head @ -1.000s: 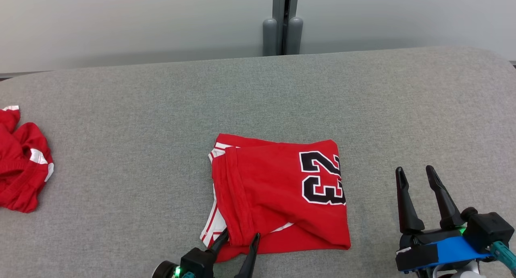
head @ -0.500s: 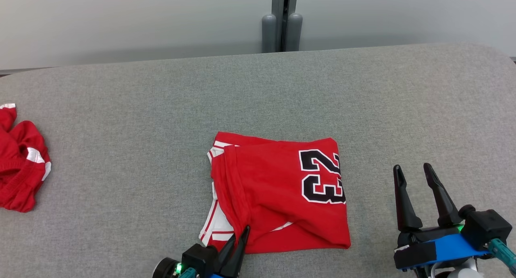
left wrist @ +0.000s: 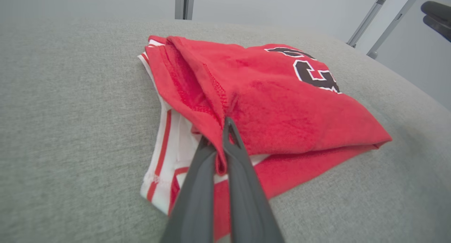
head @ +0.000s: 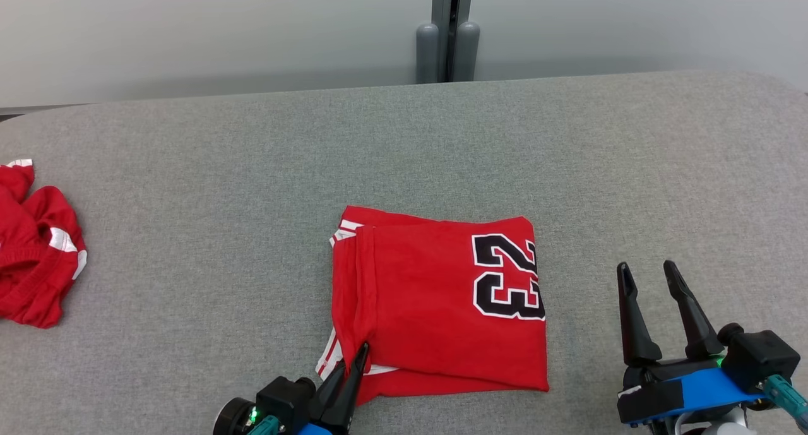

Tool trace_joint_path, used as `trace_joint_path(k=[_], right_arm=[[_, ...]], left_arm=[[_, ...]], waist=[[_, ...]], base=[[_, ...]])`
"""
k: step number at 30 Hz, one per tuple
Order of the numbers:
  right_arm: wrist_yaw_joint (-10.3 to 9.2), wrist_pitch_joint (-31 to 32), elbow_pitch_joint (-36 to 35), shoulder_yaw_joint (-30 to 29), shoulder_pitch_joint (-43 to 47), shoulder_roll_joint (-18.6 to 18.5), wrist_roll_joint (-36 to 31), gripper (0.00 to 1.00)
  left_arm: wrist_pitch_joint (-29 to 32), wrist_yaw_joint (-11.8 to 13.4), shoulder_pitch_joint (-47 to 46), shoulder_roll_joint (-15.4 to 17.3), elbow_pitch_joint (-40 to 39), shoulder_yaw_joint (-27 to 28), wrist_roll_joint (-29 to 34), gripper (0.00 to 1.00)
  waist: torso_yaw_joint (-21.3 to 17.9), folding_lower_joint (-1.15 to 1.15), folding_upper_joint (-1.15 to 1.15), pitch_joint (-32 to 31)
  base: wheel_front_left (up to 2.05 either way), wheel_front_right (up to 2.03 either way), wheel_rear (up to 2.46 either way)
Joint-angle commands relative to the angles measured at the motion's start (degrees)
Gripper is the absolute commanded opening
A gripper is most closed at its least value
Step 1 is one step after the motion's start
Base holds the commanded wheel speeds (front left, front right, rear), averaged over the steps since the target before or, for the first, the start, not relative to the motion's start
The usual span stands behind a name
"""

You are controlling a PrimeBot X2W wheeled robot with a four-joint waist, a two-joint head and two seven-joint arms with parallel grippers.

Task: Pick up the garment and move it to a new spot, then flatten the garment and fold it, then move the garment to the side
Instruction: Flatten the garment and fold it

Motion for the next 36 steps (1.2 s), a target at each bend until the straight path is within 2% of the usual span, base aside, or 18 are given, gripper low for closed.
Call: trace_joint_path(k=[1,5,6,7,14,20,28,36], right_arm=[[0.01,-0.28,0.29,0.05,-0.35,0.04,0.25,1.0],[0.01,-0.28,0.67,0.23,-0.65,0.04,0.53,1.0],[0.01,-0.28,0.76,0.29,-0.69,0.04,0.55,1.0],[0.01,-0.28,0.83,0.37,-0.74,0.04,0.62,1.0],[0.01,-0.28,1.05,-0.07,-0.66,0.04,0.74,1.0],[0.01,-0.28,0.58,-0.25,-0.57,0.03,0.17,1.0],[0.01,-0.28,0.41,-0.46,0.95,0.02,-0.41,1.0],[0.01,-0.28,0.13,-0.32,2.96,0.0,-1.32,1.0]], left_arm=[[0.5,0.14,0.11,0.4,-0.71,0.18,-0.31,0.0],[2.1,0.31,0.75,0.92,-1.4,-0.21,-0.7,0.0],[2.07,0.46,0.76,0.98,-1.45,-0.25,-0.66,0.29],[1.99,0.53,0.85,1.0,-1.43,-0.33,-0.61,1.0],[0.4,1.57,0.5,1.26,-2.65,1.19,-0.65,1.0],[-0.49,3.01,0.25,1.61,-5.88,4.69,-0.84,1.0],[-0.58,4.94,1.59,1.92,-13.29,12.41,1.07,1.0],[-0.61,6.35,4.77,1.53,-16.24,18.65,3.56,1.0]], waist=[[0.05,0.0,0.0,0.03],[-0.05,0.0,0.0,0.15],[-0.11,0.0,0.0,0.16],[-0.16,0.0,0.0,0.15],[0.0,0.0,0.0,-0.47],[0.69,0.0,0.0,-1.66],[2.07,0.0,0.0,-3.97],[3.11,0.0,0.0,-6.9]], base=[[0.0,0.0,0.0],[0.0,0.0,0.0],[0.0,0.0,0.0],[0.0,0.0,0.0],[0.0,0.0,0.0],[0.0,0.0,0.0],[0.0,0.0,0.0],[0.0,0.0,0.0]])
